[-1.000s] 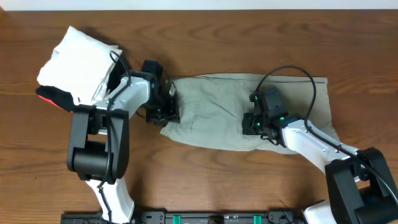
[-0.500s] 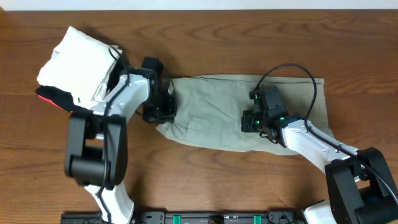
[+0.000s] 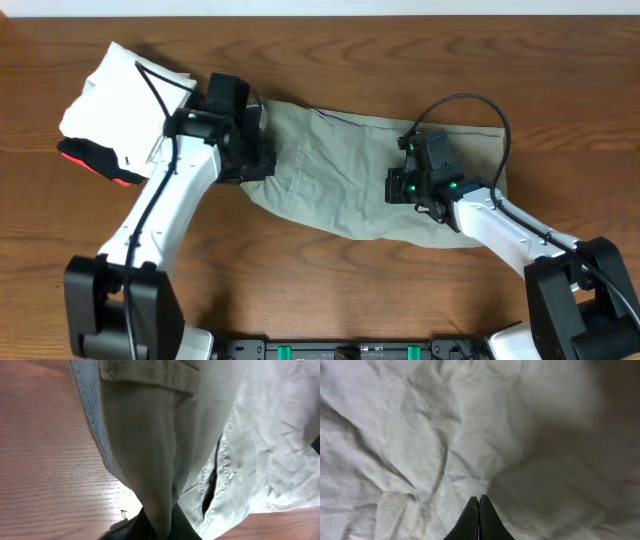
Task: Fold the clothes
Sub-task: 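Lift the left end with the left gripper and fold it rightward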
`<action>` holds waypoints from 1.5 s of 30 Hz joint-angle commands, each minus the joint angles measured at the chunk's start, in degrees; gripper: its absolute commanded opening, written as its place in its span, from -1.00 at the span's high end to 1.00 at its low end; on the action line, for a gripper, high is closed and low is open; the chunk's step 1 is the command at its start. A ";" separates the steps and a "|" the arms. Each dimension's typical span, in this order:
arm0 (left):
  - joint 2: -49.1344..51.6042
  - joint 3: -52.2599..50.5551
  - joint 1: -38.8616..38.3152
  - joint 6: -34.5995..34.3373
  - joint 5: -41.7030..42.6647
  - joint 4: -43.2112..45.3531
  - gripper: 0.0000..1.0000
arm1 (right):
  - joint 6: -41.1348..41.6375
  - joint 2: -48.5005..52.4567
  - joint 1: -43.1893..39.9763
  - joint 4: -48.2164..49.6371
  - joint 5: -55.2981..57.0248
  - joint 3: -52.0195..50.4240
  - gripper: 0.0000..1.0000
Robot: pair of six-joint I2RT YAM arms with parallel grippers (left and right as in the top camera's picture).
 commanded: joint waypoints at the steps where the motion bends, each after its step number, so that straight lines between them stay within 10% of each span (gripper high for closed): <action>1: -2.29 2.10 -1.70 0.17 -2.95 -0.79 0.88 | 0.48 0.61 0.15 1.14 -0.02 0.98 0.95; 45: -2.34 17.70 -21.35 -1.20 -13.51 -5.99 0.88 | -12.13 -0.94 -28.74 -19.10 4.33 6.95 0.82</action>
